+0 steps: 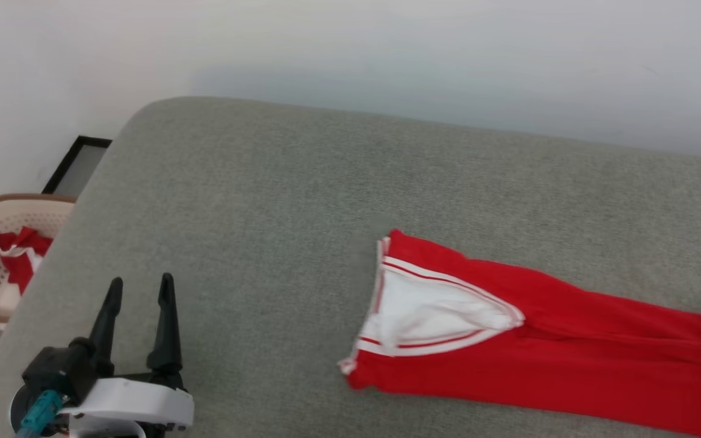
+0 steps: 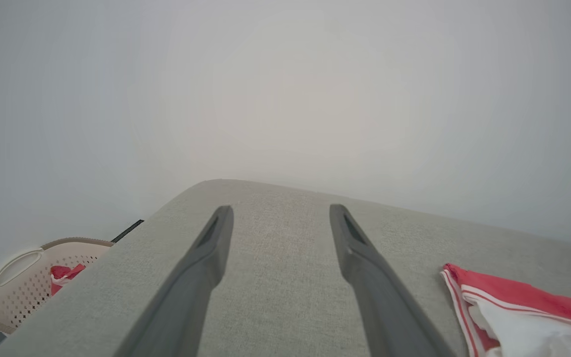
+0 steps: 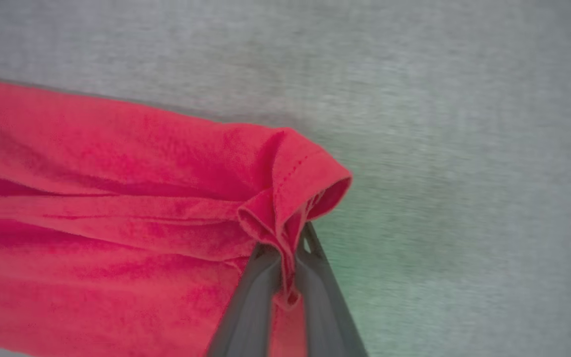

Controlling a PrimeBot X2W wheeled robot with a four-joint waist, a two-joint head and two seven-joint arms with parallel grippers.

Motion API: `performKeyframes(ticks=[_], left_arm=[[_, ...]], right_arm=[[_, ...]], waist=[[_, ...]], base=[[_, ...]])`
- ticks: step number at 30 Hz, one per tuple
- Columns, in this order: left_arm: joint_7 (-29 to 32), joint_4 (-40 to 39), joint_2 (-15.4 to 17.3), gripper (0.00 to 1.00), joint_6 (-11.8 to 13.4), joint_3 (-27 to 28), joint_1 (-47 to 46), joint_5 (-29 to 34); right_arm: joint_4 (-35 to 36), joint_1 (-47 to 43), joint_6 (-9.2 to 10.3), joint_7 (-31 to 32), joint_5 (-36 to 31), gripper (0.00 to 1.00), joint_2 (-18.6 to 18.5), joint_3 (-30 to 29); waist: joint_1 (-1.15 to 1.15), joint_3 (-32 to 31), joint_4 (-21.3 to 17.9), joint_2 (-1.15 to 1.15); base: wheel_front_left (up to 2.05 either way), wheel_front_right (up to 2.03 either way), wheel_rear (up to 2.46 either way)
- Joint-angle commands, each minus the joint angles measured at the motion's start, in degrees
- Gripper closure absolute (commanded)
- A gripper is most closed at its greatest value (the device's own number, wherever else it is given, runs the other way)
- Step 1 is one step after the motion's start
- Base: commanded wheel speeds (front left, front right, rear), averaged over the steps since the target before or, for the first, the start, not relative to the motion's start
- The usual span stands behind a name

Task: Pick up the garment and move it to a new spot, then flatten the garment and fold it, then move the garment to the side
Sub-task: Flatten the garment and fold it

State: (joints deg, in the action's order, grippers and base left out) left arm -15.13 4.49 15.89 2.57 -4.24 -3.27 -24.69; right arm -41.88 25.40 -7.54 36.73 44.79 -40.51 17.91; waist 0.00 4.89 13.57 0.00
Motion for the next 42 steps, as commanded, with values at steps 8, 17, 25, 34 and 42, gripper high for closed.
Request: performKeyframes(ticks=[8, 17, 25, 34, 42], left_arm=[[0.0, 1.1, -1.9, 0.0, -1.7, 2.3, 1.3, 2.6], [0.0, 1.5, -3.3, 0.0, -2.5, 4.3, 4.1, 3.0], [0.0, 2.6, -4.5, 0.0, -3.4, 3.3, 3.2, 3.6], [0.0, 5.5, -7.2, 0.0, -5.4, -0.2, -0.6, 5.0], [0.0, 8.1, -9.4, 0.0, -7.1, -1.9, -4.7, 5.5]], right_arm=[[-0.5, 3.5, 0.1, -0.2, -0.4, 1.0, -1.1, 3.3], [18.3, 2.7, 0.09, 3.9, 5.7, 1.0, 0.5, 11.1], [26.1, 6.3, 0.09, 4.8, 5.2, 1.0, 7.8, 16.4], [19.3, 11.6, 0.08, 1.8, 3.1, 1.0, 15.8, 21.4], [9.5, 15.7, 0.09, -2.1, 0.9, 1.0, 19.9, 24.9]], waist=[[0.0, -1.2, -3.1, 0.0], [0.0, -4.5, -4.9, 0.0], [0.0, -5.9, -2.8, 0.0], [0.0, -4.8, 3.9, 0.0], [0.0, -3.0, 8.7, 0.0]], base=[[0.0, 0.0, 0.0], [0.0, 0.0, 0.0], [0.0, 0.0, 0.0], [0.0, 0.0, 0.0], [0.0, 0.0, 0.0]])
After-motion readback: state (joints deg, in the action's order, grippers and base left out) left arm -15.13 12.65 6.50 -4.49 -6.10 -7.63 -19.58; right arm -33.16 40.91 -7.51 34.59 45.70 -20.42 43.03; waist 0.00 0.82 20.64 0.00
